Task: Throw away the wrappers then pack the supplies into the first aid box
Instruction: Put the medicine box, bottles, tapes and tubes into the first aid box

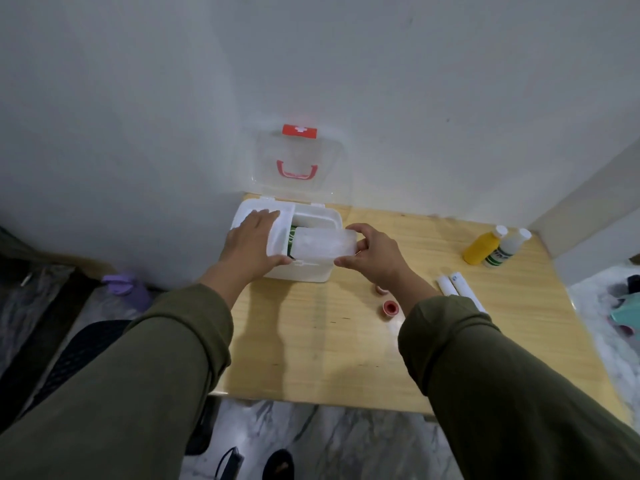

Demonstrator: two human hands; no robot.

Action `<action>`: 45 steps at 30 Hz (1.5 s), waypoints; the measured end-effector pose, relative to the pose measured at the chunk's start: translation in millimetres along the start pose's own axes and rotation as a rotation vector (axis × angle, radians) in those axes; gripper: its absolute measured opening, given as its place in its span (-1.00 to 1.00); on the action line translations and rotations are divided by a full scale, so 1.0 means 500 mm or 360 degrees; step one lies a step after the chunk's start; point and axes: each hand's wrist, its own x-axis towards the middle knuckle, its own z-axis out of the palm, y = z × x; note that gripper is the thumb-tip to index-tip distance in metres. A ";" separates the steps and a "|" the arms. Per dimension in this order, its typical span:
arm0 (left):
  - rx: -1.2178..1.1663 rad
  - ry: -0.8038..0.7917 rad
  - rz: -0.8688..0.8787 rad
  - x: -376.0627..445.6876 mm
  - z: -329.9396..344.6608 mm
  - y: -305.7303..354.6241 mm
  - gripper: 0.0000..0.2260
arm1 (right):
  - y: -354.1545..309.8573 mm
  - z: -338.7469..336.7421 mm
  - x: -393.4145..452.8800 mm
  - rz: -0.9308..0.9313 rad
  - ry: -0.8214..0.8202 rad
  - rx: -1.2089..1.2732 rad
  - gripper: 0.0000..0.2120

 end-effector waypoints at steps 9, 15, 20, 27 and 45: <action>-0.0079 -0.0151 -0.0204 0.011 0.021 -0.054 0.02 | -0.017 -0.002 0.068 0.0091 -0.0271 -0.0267 -0.36; -0.0184 -0.0093 -0.0243 0.013 0.029 -0.066 -0.01 | -0.043 0.005 0.112 0.0150 -0.0442 -0.0513 -0.31; -0.0185 -0.0102 -0.0256 0.017 0.031 -0.067 0.00 | -0.059 0.039 0.117 0.0080 -0.0494 -0.0578 -0.34; -0.0173 -0.0119 -0.0287 0.017 0.028 -0.060 0.00 | -0.071 0.064 0.117 0.0046 -0.0529 -0.0408 -0.45; -0.0132 -0.0163 -0.0276 0.018 0.026 -0.056 -0.01 | -0.089 0.129 0.117 0.0285 -0.0151 0.0462 -0.40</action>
